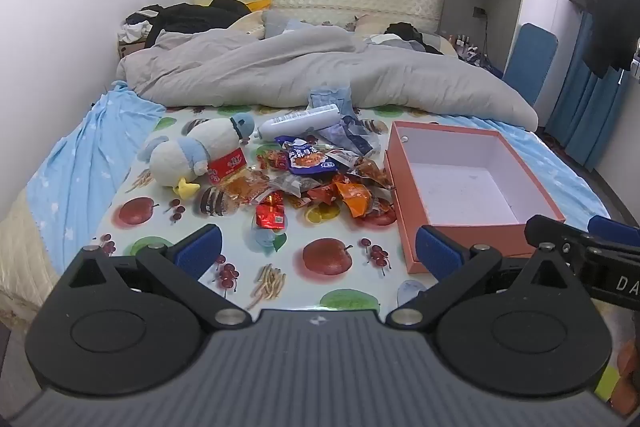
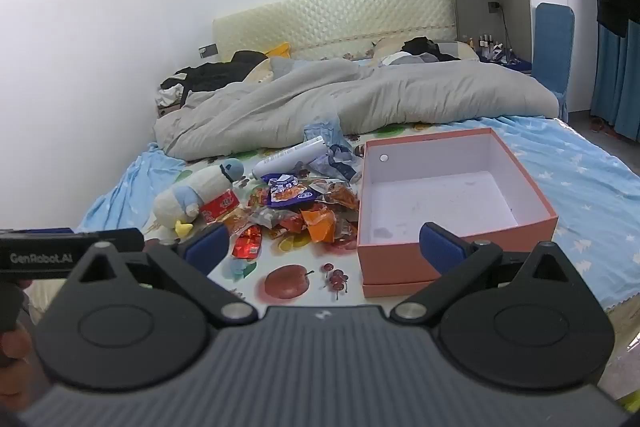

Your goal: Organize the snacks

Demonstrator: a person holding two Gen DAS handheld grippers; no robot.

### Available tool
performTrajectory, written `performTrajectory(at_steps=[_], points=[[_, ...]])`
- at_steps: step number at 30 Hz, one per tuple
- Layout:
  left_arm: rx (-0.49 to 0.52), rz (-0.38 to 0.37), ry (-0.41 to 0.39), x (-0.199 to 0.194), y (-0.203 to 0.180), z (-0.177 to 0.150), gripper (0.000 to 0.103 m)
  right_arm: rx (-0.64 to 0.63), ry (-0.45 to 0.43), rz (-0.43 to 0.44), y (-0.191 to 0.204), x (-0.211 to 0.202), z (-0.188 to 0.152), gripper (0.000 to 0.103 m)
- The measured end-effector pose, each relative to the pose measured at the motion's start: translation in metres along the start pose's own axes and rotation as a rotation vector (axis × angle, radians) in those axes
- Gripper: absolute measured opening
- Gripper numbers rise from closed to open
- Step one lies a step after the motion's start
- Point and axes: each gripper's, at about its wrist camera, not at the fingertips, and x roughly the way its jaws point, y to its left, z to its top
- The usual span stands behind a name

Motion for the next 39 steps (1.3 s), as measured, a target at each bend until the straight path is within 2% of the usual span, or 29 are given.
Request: performTrajectory(at_steps=[25,39], points=[[0.021,0.016,-0.012,-0.001,-0.003,0.002,0.103,-0.01,-0.009,-0.017,0.002,-0.004,-0.001,0.103],[0.01,0.026,-0.014,-0.011,0.004,0.001,0.103,-0.016,0.011,0.0,0.008,0.002,-0.002,0.103]])
